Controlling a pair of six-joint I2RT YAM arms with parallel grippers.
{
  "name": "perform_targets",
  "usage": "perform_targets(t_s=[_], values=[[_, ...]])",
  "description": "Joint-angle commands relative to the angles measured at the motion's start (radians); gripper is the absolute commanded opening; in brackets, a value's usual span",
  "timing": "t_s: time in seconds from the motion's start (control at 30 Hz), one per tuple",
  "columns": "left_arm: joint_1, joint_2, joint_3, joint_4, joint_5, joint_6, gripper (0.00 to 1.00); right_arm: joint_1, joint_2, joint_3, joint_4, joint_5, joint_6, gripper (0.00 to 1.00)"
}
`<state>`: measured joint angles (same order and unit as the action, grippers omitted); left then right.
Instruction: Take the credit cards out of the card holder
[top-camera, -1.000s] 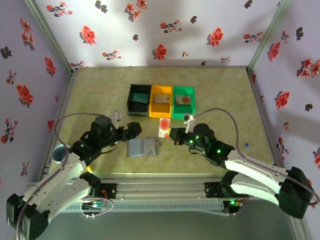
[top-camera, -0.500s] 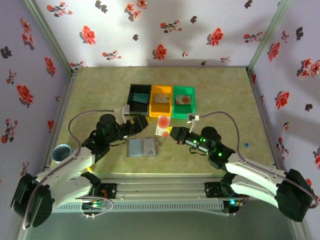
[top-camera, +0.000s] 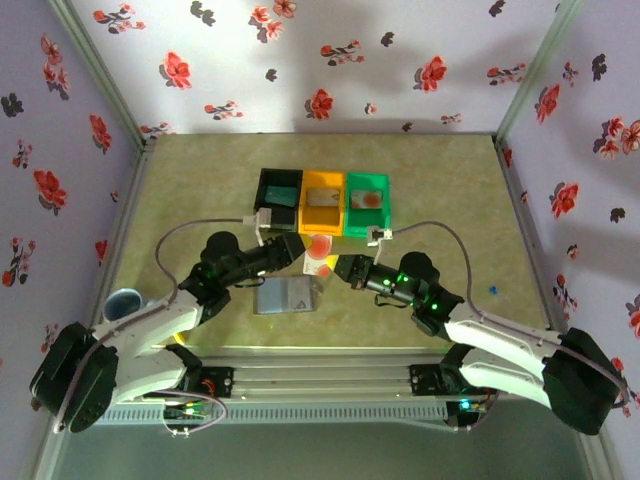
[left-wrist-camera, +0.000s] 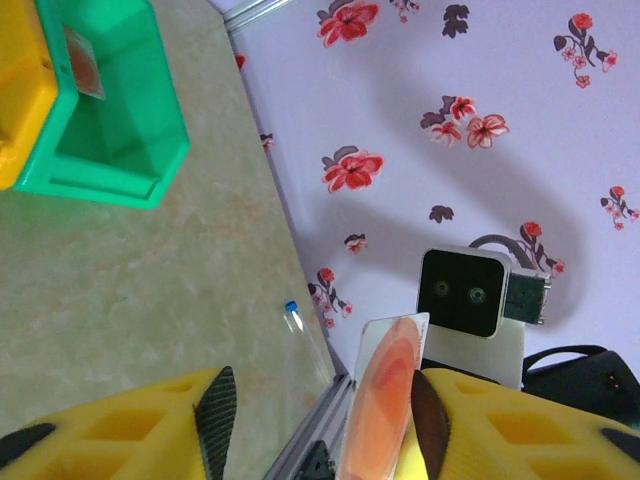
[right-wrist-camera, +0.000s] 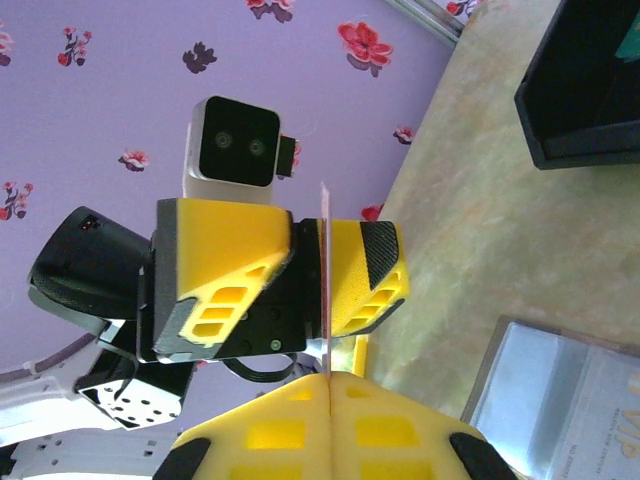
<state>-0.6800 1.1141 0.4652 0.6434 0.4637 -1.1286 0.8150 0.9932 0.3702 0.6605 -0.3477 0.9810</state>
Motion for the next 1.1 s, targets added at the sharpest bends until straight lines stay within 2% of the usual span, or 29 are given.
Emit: perform_targets(t_s=[0.0, 0.53, 1.07], values=[[-0.009, 0.009, -0.021, 0.083, 0.036, -0.018, 0.5, -0.008, 0.002, 0.017, 0.037, -0.035, 0.002, 0.0], [-0.017, 0.006, -0.049, 0.116, 0.056, -0.032, 0.31, -0.014, 0.043, 0.029, 0.056, -0.042, 0.002, 0.0], [-0.017, 0.001, -0.056, 0.104, 0.059, -0.022, 0.07, -0.021, 0.081, 0.037, 0.068, -0.047, 0.007, 0.0]])
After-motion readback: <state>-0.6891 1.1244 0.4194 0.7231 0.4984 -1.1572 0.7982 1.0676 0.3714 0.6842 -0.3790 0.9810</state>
